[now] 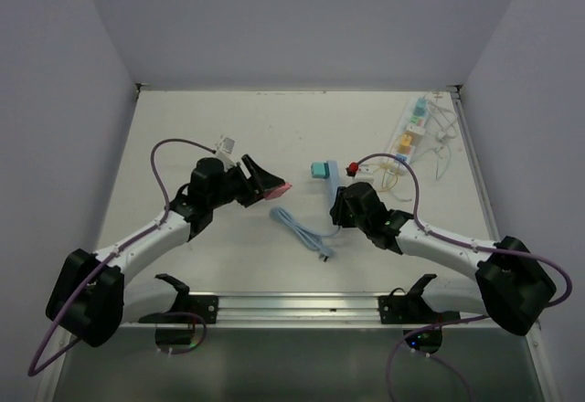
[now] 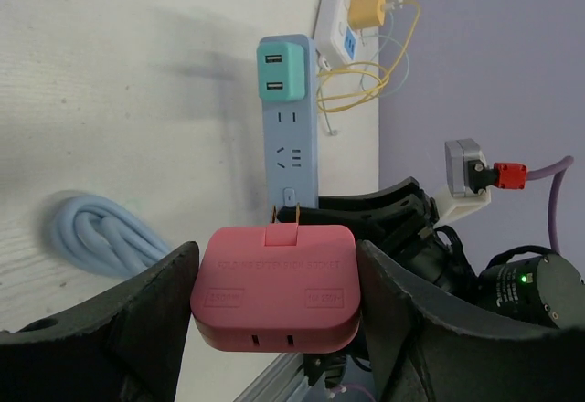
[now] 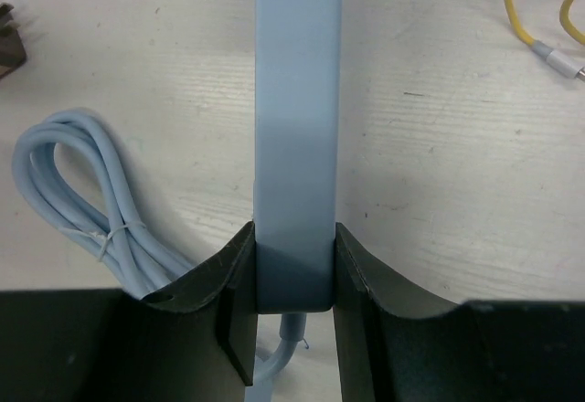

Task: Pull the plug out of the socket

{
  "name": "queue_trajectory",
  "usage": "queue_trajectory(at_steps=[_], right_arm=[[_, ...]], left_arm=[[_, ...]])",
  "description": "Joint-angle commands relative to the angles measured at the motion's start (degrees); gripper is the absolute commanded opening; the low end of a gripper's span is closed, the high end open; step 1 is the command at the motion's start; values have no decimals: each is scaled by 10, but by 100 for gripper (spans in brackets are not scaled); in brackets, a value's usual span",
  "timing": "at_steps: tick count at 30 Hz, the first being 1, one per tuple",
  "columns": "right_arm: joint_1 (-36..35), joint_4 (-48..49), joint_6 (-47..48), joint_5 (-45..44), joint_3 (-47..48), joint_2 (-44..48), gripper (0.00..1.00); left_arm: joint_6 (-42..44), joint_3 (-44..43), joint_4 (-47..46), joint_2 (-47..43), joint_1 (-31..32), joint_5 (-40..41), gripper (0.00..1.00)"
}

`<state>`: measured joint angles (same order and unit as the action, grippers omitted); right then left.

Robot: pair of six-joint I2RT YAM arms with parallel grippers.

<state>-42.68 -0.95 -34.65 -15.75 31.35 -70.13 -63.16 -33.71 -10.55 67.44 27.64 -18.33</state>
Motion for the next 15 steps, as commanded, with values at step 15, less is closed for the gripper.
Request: queue_trajectory(at_steps=[15], right_arm=[[-2,25,48,26,3,88,0]], left_arm=[[191,-34,-39,144,-71,88,31]])
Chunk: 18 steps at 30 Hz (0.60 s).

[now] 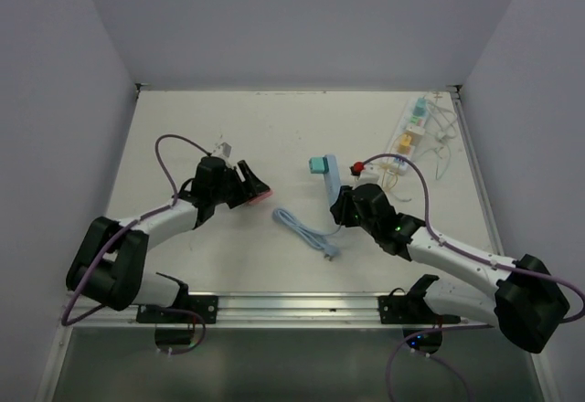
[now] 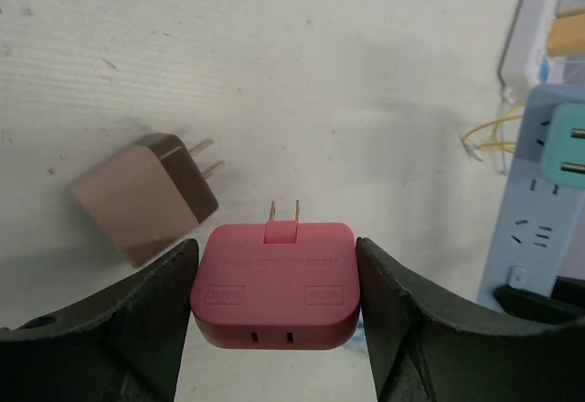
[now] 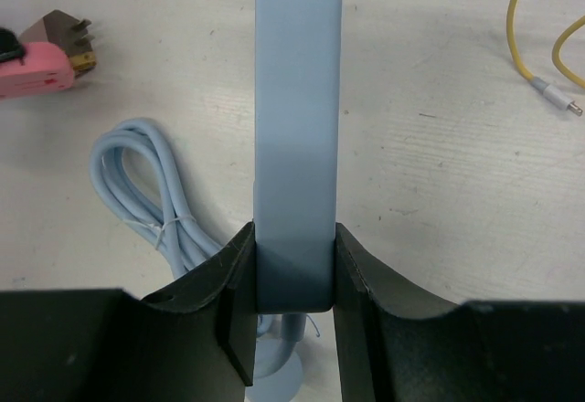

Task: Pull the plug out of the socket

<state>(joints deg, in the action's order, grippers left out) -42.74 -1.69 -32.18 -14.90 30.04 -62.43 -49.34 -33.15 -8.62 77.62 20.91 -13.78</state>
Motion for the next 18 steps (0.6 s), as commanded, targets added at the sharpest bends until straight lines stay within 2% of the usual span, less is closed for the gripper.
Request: queue_trajectory(at_steps=[1,3,5,7,8,11,12,16,18], right_arm=[[-1,34,25,21,17,10,0],[-2,38,27,31,18,6,0],[-1,40,29,40,20,2,0],[-2,40,34,51,23,-3,0],[-1,38,35,55,26,-5,0],[-2,39,38,67,30,-9,0],[-2,41,38,69,31,-9,0],[-2,46,37,82,34,-15,0],[-3,54,34,98,37,-20,0]], left_arm=[[59,-49,-63,58,-3,45,31],[71,-67,-84,91,-3,55,33],[80,-71,-103,105,-3,60,40],[87,-74,-109,115,-3,61,52],[92,-69,-112,113,-3,54,62],[90,-55,-116,97,-3,44,77],[88,-47,-113,80,-3,39,86],[79,-28,-96,26,5,25,98],[62,-21,-86,-9,9,13,99]])
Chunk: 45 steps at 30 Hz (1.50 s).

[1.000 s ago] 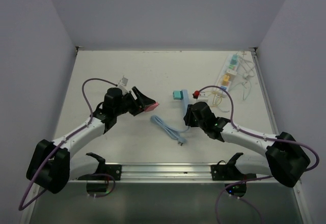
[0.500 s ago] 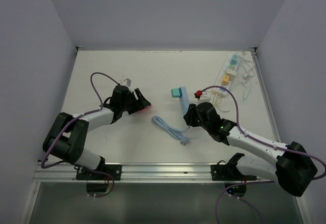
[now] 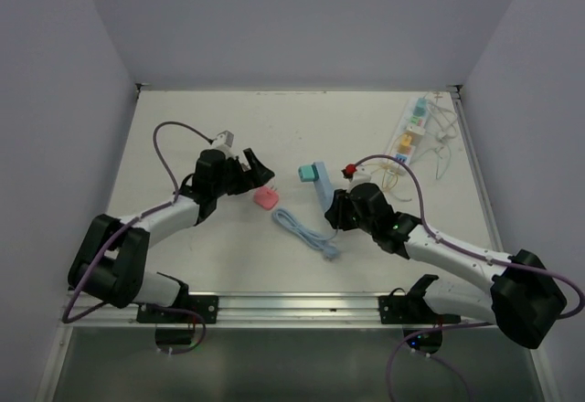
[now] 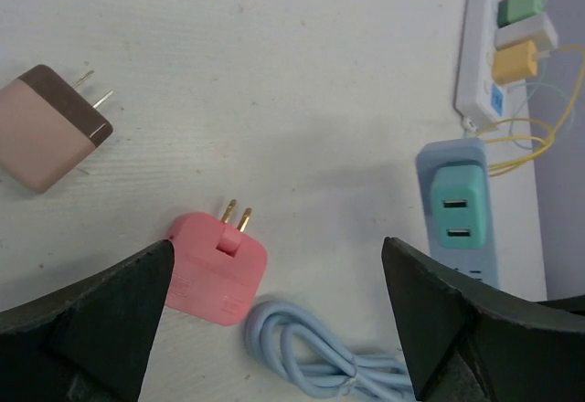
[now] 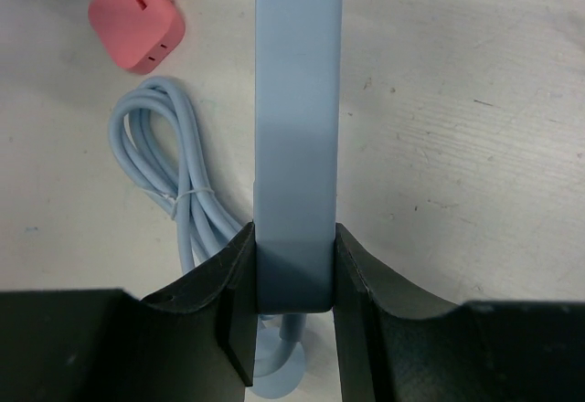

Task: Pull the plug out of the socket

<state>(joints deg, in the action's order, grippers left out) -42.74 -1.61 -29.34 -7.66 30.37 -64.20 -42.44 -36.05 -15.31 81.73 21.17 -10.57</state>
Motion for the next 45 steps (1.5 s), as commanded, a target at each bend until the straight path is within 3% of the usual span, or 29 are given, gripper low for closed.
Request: queue_trajectory(at_steps=[1,7,16,22,25,32,41,45], right_arm=[[-3,56,5,32,33,-2,0],[-10,92,-11,59,32,-8,0],[-39,124,-23,59,36,-20,0],[-51,133,-26,56,37,-26,0],[-55,139,-25,53,33,-27,0],[-55,121,-19,9,20,-28,0],[-5,41,-37,-101,0,-53,0],[27,35,-54,-99,-11,-69,0]], left_arm=[[-21,9,-19,-60,12,-23,99],[-87,-4,-28,-102,45,-38,98],[-144,-31,-61,-47,84,-25,88],[-160,-47,-88,-14,95,-24,73],[-162,-53,-88,-5,99,-22,60],[-164,-44,-87,-18,99,-18,0],[-173,-17,-51,-75,89,-10,0],[-192,7,-39,-114,71,4,0]])
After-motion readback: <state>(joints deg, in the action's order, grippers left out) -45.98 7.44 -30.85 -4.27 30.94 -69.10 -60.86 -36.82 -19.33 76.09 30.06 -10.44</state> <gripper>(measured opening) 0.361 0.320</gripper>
